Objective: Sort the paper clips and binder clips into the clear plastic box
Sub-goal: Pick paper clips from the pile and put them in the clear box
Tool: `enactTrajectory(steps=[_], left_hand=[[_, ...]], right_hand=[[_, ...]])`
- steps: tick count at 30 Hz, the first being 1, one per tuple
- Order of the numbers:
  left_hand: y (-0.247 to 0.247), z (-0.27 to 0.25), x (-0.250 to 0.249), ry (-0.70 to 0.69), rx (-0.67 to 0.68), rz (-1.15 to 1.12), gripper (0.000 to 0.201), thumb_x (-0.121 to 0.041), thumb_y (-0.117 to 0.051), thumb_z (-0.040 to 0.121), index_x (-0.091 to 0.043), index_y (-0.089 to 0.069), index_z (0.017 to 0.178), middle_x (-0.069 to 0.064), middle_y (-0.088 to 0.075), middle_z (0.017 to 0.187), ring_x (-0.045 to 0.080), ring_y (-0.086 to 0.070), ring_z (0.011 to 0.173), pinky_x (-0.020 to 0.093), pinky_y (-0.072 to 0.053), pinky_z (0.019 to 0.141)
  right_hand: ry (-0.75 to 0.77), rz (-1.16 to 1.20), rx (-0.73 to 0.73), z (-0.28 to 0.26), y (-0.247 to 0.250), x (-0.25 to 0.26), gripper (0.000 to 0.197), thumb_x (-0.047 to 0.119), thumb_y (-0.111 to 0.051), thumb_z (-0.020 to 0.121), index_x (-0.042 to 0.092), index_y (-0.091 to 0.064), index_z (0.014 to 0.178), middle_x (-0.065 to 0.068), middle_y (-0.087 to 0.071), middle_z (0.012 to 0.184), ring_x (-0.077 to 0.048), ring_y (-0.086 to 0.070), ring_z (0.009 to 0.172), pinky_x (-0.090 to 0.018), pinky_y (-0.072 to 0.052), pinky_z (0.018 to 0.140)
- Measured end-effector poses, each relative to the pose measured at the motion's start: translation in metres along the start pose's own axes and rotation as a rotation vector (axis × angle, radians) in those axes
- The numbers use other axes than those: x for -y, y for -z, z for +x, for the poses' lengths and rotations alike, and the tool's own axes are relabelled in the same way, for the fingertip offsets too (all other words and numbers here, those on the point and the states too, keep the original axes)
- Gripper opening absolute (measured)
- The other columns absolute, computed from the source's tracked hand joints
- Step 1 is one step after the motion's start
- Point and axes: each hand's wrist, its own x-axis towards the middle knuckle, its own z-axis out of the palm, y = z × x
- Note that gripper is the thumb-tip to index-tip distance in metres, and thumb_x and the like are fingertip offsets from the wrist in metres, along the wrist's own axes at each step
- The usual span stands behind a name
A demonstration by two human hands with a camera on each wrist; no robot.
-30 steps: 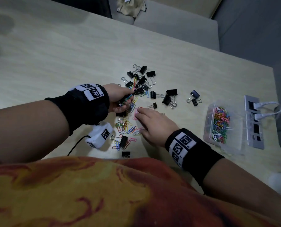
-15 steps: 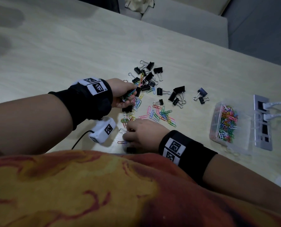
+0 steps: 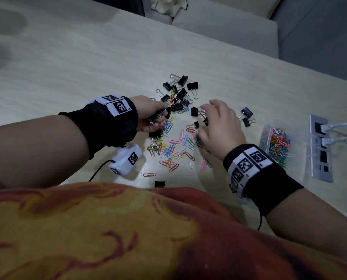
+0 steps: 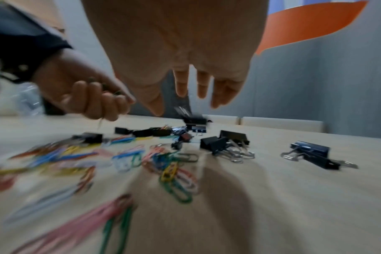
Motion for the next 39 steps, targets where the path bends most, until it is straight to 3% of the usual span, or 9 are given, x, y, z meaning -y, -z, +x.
enactTrajectory(steps=[2,6,11,16,20,24,27,30,39], left_hand=[[-0.001,0.000,-0.001,0.001,0.011,-0.008,0.030,-0.035,-0.048,0.096,-0.018,-0.051,0.072,-0.004,-0.043,0.064,0.009,-0.045,0.060,0.008,-0.039,0.038],[0.001,-0.002,-0.001,-0.020,-0.011,-0.003,0.030,-0.035,-0.048,0.097,-0.018,-0.051,0.073,-0.004,-0.042,0.064,0.005,-0.048,0.036,0.008,-0.038,0.038],[0.006,-0.003,0.001,-0.014,-0.024,-0.014,0.030,-0.034,-0.047,0.097,-0.018,-0.050,0.072,-0.005,-0.044,0.064,0.004,-0.051,0.033,0.010,-0.037,0.041],[0.007,-0.002,0.003,0.000,-0.034,-0.027,0.029,-0.035,-0.048,0.097,-0.017,-0.051,0.074,-0.004,-0.043,0.064,0.003,-0.046,0.033,0.008,-0.038,0.039],[0.004,-0.002,0.003,-0.001,-0.029,-0.027,0.029,-0.034,-0.049,0.096,-0.017,-0.051,0.073,-0.004,-0.043,0.063,0.004,-0.046,0.037,0.009,-0.038,0.039],[0.002,-0.002,0.003,0.002,-0.020,-0.019,0.030,-0.033,-0.049,0.097,-0.017,-0.051,0.071,-0.003,-0.043,0.063,0.007,-0.038,0.052,0.009,-0.038,0.040],[0.004,-0.003,0.002,-0.008,-0.033,-0.020,0.030,-0.033,-0.049,0.097,-0.017,-0.051,0.071,-0.004,-0.044,0.063,0.005,-0.044,0.044,0.010,-0.038,0.041],[0.008,-0.003,0.000,-0.013,-0.032,-0.027,0.031,-0.034,-0.046,0.098,-0.018,-0.050,0.071,-0.005,-0.043,0.064,0.005,-0.050,0.035,0.011,-0.038,0.042],[0.023,-0.001,-0.003,-0.002,-0.066,-0.055,0.032,-0.034,-0.047,0.097,-0.017,-0.051,0.071,-0.004,-0.044,0.060,0.007,-0.037,0.049,0.010,-0.038,0.040]], right_hand=[[0.144,-0.068,0.069,-0.007,-0.006,0.013,0.038,0.022,-0.061,0.081,0.018,-0.059,0.119,-0.010,-0.052,0.130,-0.034,-0.050,0.114,-0.049,-0.042,0.096],[0.739,-0.083,0.387,-0.031,-0.026,0.048,0.024,0.027,-0.061,0.082,0.021,-0.065,0.105,-0.006,-0.064,0.096,-0.030,-0.061,0.081,-0.038,-0.049,0.067],[0.941,-0.189,0.545,-0.038,-0.035,0.051,0.026,0.038,-0.056,0.091,0.033,-0.063,0.116,-0.002,-0.058,0.095,-0.025,-0.056,0.079,-0.032,-0.042,0.067],[0.762,-0.137,0.605,-0.034,-0.039,0.039,0.028,0.038,-0.046,0.094,0.021,-0.059,0.112,-0.006,-0.056,0.107,-0.027,-0.055,0.097,-0.034,-0.047,0.071],[0.655,0.062,0.318,-0.035,-0.032,0.023,0.014,0.021,-0.053,0.084,0.012,-0.063,0.088,-0.009,-0.059,0.083,-0.029,-0.059,0.069,-0.032,-0.047,0.050],[0.303,0.146,0.086,-0.018,-0.012,0.009,0.013,0.024,-0.054,0.089,0.014,-0.062,0.090,-0.004,-0.059,0.088,-0.026,-0.058,0.080,-0.037,-0.050,0.067],[0.016,0.083,0.008,-0.003,-0.005,-0.007,0.021,0.030,-0.055,0.091,0.018,-0.059,0.108,-0.003,-0.056,0.105,-0.024,-0.051,0.099,-0.038,-0.044,0.086],[0.114,0.003,0.104,0.008,-0.006,0.010,0.026,0.027,-0.049,0.094,0.018,-0.057,0.117,-0.003,-0.055,0.116,-0.024,-0.050,0.108,-0.038,-0.041,0.093],[0.631,-0.280,0.419,0.030,-0.036,0.069,0.041,0.014,-0.054,0.091,0.030,-0.047,0.128,-0.001,-0.043,0.134,-0.029,-0.050,0.103,-0.036,-0.043,0.074]])
